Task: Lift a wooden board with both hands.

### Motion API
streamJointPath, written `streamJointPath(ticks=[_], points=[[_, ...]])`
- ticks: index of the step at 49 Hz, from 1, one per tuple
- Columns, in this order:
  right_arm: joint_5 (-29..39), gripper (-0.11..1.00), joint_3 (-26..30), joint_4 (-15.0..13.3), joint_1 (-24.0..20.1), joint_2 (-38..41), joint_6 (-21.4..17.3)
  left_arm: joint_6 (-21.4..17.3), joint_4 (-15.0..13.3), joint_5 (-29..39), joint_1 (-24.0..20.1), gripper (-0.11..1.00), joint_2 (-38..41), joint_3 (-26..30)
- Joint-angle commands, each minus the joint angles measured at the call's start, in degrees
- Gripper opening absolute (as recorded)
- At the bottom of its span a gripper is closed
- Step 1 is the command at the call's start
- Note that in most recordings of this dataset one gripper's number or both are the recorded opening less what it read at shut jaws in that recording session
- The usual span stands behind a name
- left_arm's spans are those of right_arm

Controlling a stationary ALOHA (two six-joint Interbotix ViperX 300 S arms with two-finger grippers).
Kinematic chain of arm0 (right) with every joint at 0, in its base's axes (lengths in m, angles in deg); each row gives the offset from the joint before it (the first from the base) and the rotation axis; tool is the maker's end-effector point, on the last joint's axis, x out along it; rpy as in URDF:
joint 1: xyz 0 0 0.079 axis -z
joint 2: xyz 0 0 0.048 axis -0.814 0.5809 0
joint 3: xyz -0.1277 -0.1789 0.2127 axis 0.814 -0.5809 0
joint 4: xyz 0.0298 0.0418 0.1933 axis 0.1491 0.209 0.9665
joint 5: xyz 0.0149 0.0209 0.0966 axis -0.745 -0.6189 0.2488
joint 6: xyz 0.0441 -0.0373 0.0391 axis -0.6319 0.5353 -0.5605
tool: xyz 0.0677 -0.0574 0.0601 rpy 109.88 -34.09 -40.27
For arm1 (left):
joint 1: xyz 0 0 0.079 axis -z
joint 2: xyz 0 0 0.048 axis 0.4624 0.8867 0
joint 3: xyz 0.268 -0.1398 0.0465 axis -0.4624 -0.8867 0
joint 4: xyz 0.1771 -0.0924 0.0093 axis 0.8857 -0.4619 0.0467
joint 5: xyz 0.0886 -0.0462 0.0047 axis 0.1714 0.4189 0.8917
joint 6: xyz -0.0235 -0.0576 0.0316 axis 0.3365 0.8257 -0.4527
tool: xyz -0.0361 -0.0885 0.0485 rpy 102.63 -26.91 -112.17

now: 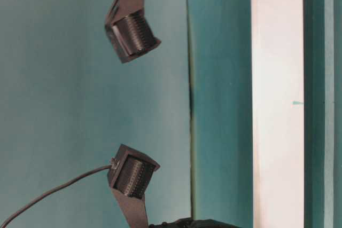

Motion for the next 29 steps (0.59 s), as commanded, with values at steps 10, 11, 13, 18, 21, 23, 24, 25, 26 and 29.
streamJointPath(ticks=[10, 11, 13, 18, 21, 23, 24, 25, 26, 29], points=[[-1.93, 0.22, -0.44, 0.97, -0.79, 1.41, 0.09, 0.53, -0.09, -2.64, 1.05, 0.18, 0.62, -0.35], [-2.02, 0.22, -0.35, 0.97, -0.88, 1.49, 0.09, 0.62, -0.09, -2.64, 1.23, 0.18, 0.79, -0.35], [-2.2, 0.22, -0.44, 0.97, -0.79, 1.58, 0.09, 0.62, -0.09, -2.9, 1.58, 0.18, 1.05, -0.44], [-2.55, 0.22, -0.35, 0.88, -0.79, 1.67, 0.09, 0.53, -0.09, -3.6, 2.02, 0.18, 1.58, -0.62], [-2.81, 0.22, -0.35, 0.88, -0.79, 1.76, 0.09, 0.53, -0.09, -3.78, 2.11, 0.18, 1.67, -0.79], [-2.99, 0.22, -0.44, 0.88, -0.79, 1.85, 0.09, 0.53, -0.09, -3.78, 2.02, 0.18, 1.67, -0.79], [-2.99, 0.22, -0.44, 0.97, -0.88, 1.93, 0.09, 0.44, -0.09, -3.78, 2.02, 0.18, 1.67, -0.88], [-2.99, 0.22, -0.35, 0.88, -0.79, 1.93, 0.09, 0.44, -0.09, -3.87, 2.11, 0.18, 1.67, -0.88], [-2.99, 0.22, -0.44, 0.97, -0.79, 1.93, 0.09, 0.35, -0.09, -3.78, 2.11, 0.18, 1.67, -0.88], [-2.99, 0.22, -0.44, 0.88, -0.79, 2.11, 0.09, 0.44, -0.09, -3.78, 2.02, 0.18, 1.67, -0.97]])
